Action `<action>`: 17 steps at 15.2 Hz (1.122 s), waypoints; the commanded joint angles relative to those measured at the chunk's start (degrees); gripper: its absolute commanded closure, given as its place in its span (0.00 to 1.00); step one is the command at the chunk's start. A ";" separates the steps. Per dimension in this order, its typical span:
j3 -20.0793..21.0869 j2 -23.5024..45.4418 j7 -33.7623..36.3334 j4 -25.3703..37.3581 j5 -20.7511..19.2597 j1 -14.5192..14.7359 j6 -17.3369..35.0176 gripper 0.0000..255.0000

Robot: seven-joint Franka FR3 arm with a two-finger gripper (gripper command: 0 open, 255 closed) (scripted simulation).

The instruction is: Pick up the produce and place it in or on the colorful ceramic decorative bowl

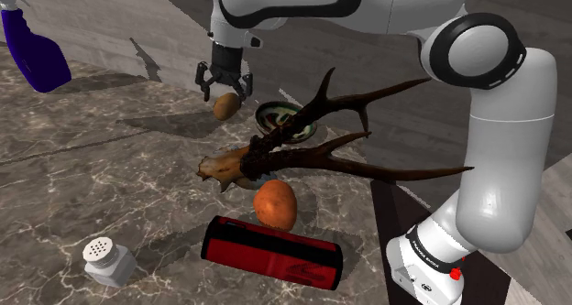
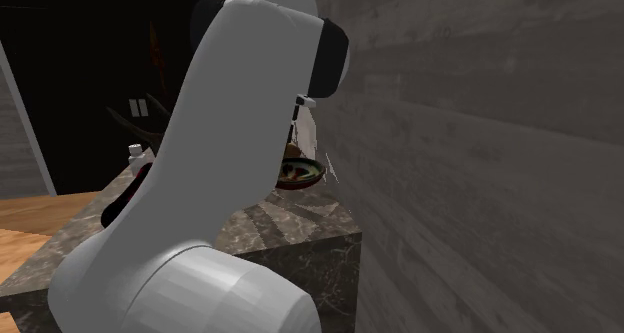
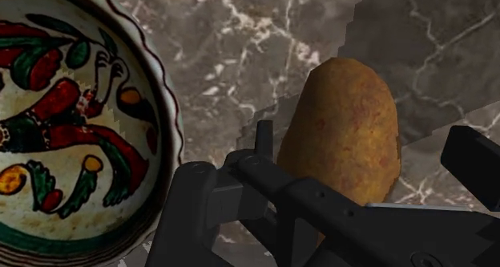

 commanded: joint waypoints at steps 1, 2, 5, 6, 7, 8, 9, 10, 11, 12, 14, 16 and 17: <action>-0.66 0.99 -0.20 0.18 -0.21 -0.60 -0.21 0.00; -0.62 1.00 -0.19 0.18 -0.23 -0.63 -0.21 0.00; -0.48 0.41 -0.02 -0.55 -0.03 -0.67 0.01 1.00; -0.50 0.42 -0.11 -0.66 -0.01 -0.75 0.12 1.00; -0.51 0.46 -0.12 -0.26 -0.04 -0.74 -0.25 1.00; -0.42 -0.08 -0.09 -1.19 0.13 -0.88 0.18 1.00; -0.42 -0.21 -0.18 -1.56 0.17 -1.00 0.39 1.00; -0.47 0.36 -0.01 -0.78 -0.01 -0.69 0.19 1.00; -0.47 0.41 0.05 -0.51 -0.04 -0.63 -0.02 1.00; -0.57 1.00 -0.18 0.18 -0.26 -0.66 -0.21 1.00; -0.35 0.79 0.01 1.37 -0.26 -0.69 -1.60 1.00; -0.29 0.60 0.16 2.64 -0.20 -0.58 -3.01 1.00; -0.41 0.50 0.20 3.31 -0.09 -0.42 -3.74 1.00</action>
